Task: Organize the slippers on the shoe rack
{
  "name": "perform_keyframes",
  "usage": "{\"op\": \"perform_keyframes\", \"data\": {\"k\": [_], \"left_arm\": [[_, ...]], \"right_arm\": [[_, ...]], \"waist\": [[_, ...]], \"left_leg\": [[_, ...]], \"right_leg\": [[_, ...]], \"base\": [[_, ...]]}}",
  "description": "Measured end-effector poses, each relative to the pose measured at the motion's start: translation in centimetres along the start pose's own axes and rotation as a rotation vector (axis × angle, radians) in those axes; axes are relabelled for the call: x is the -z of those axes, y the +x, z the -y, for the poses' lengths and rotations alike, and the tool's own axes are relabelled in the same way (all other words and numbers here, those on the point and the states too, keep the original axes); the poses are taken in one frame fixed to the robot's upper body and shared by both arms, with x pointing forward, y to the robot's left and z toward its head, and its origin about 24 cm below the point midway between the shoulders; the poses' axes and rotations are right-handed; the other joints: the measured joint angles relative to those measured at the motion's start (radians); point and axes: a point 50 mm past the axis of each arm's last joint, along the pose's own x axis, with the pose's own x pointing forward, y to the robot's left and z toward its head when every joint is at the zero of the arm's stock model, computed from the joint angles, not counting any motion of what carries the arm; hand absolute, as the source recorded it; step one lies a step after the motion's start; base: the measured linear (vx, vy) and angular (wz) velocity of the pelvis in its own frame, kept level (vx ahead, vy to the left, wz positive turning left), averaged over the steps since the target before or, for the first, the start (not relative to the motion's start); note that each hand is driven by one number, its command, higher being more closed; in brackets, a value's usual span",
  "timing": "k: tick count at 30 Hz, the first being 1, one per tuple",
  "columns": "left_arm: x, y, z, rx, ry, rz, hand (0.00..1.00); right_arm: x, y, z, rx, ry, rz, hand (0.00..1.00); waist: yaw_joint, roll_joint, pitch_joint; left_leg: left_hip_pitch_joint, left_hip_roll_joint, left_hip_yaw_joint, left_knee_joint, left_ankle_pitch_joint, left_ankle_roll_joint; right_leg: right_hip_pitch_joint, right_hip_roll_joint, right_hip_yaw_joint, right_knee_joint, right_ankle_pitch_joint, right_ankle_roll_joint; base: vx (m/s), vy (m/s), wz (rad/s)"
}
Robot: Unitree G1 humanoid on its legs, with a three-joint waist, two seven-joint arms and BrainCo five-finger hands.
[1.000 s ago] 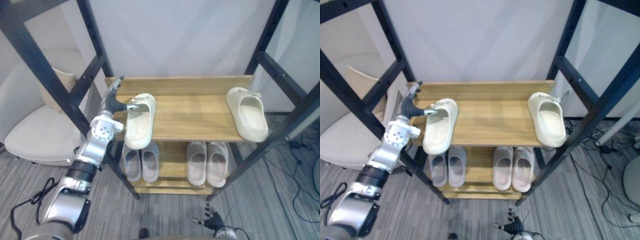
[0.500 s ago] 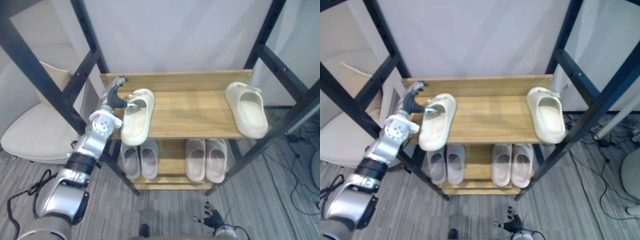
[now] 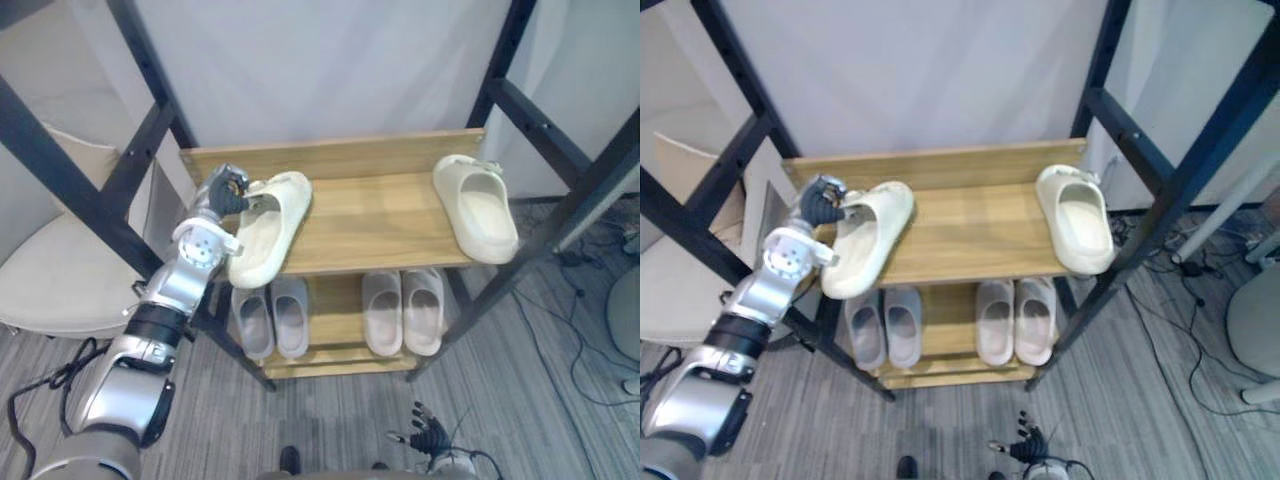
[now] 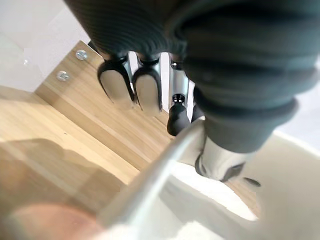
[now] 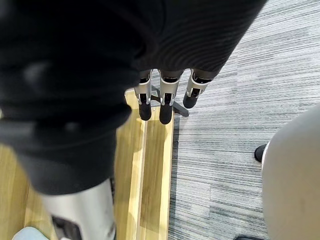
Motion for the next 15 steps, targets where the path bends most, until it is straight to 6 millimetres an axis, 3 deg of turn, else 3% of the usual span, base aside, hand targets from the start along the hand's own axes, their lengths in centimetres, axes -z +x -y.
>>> {"op": "perform_keyframes", "data": {"k": [9,15], "left_arm": [[-1.2,0.0,1.3,0.024,-0.050,0.040,1.00],[-2.4,0.6,2.2,0.033,-0.069,0.063,1.00]], "right_arm": [[-0.1,0.2,0.4,0.011,-0.002,-0.001,0.00],[-0.5,0.7,0.8,0.025,0.007,-0.004,0.00]], "waist": [[-0.006,0.018,0.010],[-0.039,0.030,0.018]], "left_leg": [[0.000,-0.009,-0.015,0.000,0.001,0.002],[-0.002,-0.012,-0.016,-0.001,0.002,0.003]], "right_leg": [[0.004,-0.006,-0.007,-0.002,0.000,0.000],[0.000,-0.008,-0.005,-0.001,0.000,0.000]], "base": [[0.00,-0.002,0.02],[0.00,0.000,-0.01]]}}
